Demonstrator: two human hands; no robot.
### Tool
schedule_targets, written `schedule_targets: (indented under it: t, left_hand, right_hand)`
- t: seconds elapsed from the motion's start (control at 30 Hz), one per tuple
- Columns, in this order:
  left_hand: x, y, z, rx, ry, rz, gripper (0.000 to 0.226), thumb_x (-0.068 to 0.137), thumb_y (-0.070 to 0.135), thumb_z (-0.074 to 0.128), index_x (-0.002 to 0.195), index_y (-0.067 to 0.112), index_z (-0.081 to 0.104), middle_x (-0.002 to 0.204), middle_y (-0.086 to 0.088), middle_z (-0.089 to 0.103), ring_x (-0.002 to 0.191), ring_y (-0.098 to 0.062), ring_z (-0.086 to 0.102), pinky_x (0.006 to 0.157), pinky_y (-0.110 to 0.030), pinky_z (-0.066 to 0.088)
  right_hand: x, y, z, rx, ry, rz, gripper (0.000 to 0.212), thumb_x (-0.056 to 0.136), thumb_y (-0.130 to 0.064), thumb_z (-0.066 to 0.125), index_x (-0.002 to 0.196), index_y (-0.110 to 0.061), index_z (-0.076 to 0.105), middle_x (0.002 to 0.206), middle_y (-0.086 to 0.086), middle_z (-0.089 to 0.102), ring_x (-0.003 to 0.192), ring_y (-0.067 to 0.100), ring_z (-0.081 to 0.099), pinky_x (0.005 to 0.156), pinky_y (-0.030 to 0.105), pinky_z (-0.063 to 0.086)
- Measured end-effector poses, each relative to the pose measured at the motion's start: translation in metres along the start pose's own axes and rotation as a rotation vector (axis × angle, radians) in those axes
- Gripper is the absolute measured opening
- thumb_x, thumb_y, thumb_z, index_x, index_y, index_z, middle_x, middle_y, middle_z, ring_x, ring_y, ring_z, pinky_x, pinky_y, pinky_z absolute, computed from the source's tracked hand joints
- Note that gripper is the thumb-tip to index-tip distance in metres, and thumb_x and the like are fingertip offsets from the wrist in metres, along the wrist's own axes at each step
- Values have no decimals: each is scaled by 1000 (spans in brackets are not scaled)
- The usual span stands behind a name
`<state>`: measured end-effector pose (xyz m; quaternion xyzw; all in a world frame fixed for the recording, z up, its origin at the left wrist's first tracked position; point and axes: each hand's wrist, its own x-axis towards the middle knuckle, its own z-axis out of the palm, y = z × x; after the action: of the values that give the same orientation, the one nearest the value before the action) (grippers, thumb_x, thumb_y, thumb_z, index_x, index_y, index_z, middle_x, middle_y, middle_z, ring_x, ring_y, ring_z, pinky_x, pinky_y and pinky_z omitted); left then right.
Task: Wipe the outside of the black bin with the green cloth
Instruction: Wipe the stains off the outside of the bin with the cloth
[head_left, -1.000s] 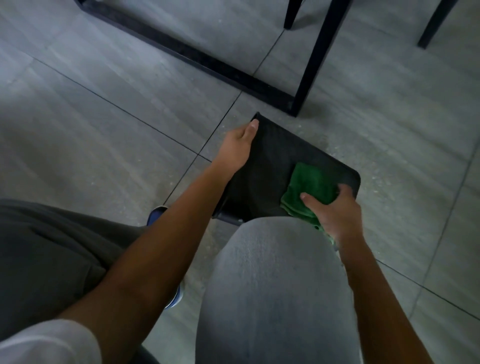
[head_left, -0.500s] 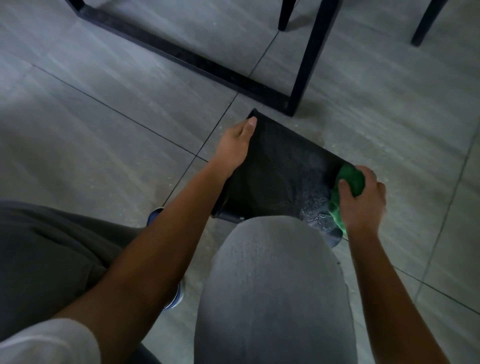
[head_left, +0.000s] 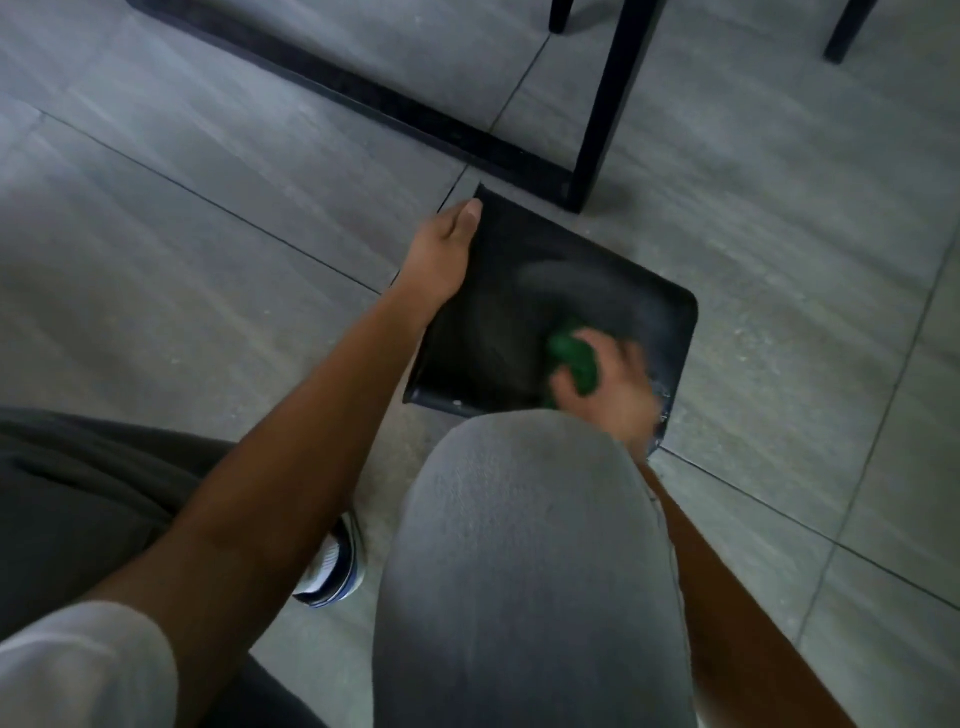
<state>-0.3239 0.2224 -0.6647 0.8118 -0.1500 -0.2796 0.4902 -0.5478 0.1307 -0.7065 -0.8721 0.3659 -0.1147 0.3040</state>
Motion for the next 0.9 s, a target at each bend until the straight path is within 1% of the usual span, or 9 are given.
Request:
schedule_targets:
  t: [0.1, 0.17, 0.23, 0.37, 0.47, 0.6, 0.67, 0.8, 0.9]
  left_hand:
    - [-4, -1, 3, -5, -17, 12, 42, 111, 33, 31, 131, 11, 61, 113, 2, 68, 97, -4, 67, 86, -12, 52]
    - [-6, 3, 13, -24, -6, 26, 38, 111, 30, 33, 129, 11, 61, 110, 2, 67, 94, -1, 65, 79, -6, 49]
    - [-6, 6, 20, -33, -4, 45, 39, 111, 29, 34, 130, 8, 60, 110, 0, 67, 93, -3, 65, 77, -5, 49]
    - [2, 10, 20, -19, -11, 87, 38, 110, 25, 38, 123, 1, 64, 105, -5, 70, 90, -5, 67, 78, -12, 51]
    - [5, 3, 13, 23, -26, 86, 37, 110, 29, 37, 120, 7, 65, 101, 1, 70, 85, 1, 66, 75, -7, 48]
    - [-1, -6, 9, -28, -44, 16, 36, 110, 31, 35, 125, 13, 63, 108, 4, 68, 91, 2, 65, 76, -3, 47]
    - [-3, -2, 15, -36, -49, 21, 37, 111, 30, 34, 127, 12, 62, 107, 3, 68, 91, -1, 66, 77, -6, 49]
    - [5, 6, 25, -27, 1, 52, 37, 110, 28, 39, 121, 3, 64, 104, -7, 71, 94, -15, 69, 82, -23, 52]
    - [8, 5, 21, -18, 14, 75, 30, 109, 23, 42, 99, 5, 65, 85, -3, 69, 72, 1, 64, 69, -25, 51]
  right_hand:
    - [26, 64, -30, -44, 125, 397, 43, 91, -29, 66, 133, -26, 57, 130, 13, 57, 109, 36, 62, 86, 34, 42]
    - [58, 69, -32, -60, 215, 500, 44, 91, -33, 61, 134, -27, 56, 130, 12, 57, 109, 37, 63, 84, 35, 41]
    - [76, 30, -20, -32, 215, 363, 46, 91, -34, 62, 136, -28, 56, 133, 11, 56, 109, 33, 63, 81, 30, 38]
    - [41, -46, 16, -43, 0, -175, 47, 87, -40, 65, 133, -31, 58, 131, 11, 56, 100, 26, 63, 73, 29, 45]
    - [18, 3, 0, -62, -43, -257, 46, 87, -42, 60, 131, -31, 60, 127, 12, 59, 92, 30, 65, 71, 32, 52]
    - [56, 86, -39, -72, 168, 359, 44, 93, -26, 64, 136, -20, 57, 128, 19, 58, 108, 39, 62, 83, 31, 38]
    - [68, 72, -35, -105, 207, 457, 44, 93, -27, 63, 137, -23, 56, 132, 15, 56, 110, 38, 62, 83, 31, 38]
    - [47, -38, 13, -9, 98, -58, 46, 88, -36, 65, 133, -29, 59, 130, 9, 55, 103, 22, 61, 76, 28, 43]
    - [35, -64, 22, 12, -27, -341, 47, 87, -42, 63, 132, -27, 59, 125, 9, 57, 94, 22, 62, 71, 29, 50]
